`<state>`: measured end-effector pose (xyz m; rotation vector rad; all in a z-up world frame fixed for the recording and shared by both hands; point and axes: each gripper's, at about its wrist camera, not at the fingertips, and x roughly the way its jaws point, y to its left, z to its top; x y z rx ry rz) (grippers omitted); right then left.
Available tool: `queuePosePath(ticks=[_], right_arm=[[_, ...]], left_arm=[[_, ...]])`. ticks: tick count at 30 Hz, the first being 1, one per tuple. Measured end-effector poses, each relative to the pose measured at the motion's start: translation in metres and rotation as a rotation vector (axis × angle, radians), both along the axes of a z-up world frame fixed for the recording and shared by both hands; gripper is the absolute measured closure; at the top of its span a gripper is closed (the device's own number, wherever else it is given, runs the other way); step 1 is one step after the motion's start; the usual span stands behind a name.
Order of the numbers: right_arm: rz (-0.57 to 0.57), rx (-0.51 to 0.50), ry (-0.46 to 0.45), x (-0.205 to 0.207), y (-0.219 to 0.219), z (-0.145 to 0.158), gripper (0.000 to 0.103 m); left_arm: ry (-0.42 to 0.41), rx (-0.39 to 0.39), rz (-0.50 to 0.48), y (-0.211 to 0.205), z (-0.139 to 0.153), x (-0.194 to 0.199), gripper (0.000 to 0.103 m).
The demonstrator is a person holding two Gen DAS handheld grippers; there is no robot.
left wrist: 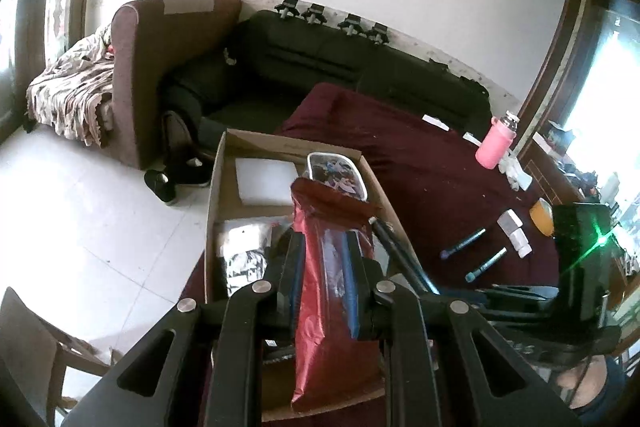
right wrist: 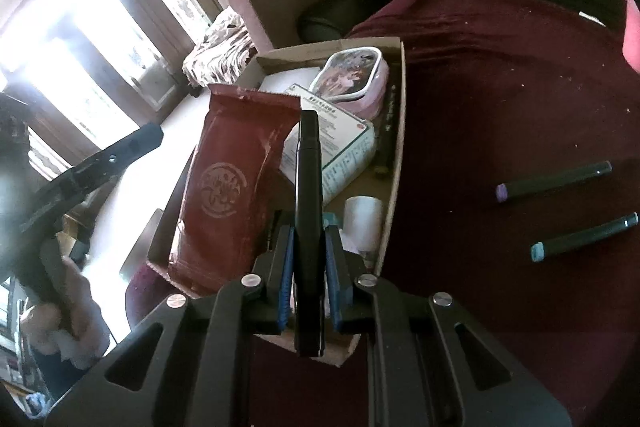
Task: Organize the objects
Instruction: 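Lower the markers into the tray and open both tools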
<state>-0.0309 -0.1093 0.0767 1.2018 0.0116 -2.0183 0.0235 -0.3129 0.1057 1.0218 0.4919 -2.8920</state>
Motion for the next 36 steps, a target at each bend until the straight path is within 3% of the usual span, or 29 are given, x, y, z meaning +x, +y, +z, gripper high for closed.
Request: queuePosePath(ticks=[10,13,18,24,36], right_arm=[[0.046,0.041,0.04,0.001,-0.033,-0.006,0.086],[0.055,0.058,0.047,0.002,-0.031,-0.004,0.078],[0.052,0.012,0.02,0.003,-0.015,0.001,0.078],[0.01,-0.073,-0.035,0.0,0.026,0.006,0.078],[-0.196,-0.121,-0.034,-0.024,0.155,0.004,0.078]], left_arm=[[-0.009,0.014,-0.007,0.003,0.002,0.006,0.088],[-0.014,0.016,-0.006,0.004,0.003,0.007,0.087],[-0.01,0.011,-0.014,0.008,0.007,0.008,0.086],[-0.014,-0.022,-0.06,0.033,0.015,0.005,0.077],[-0.07,-0.097,-0.235,0.13,0.012,-0.029,0.074]])
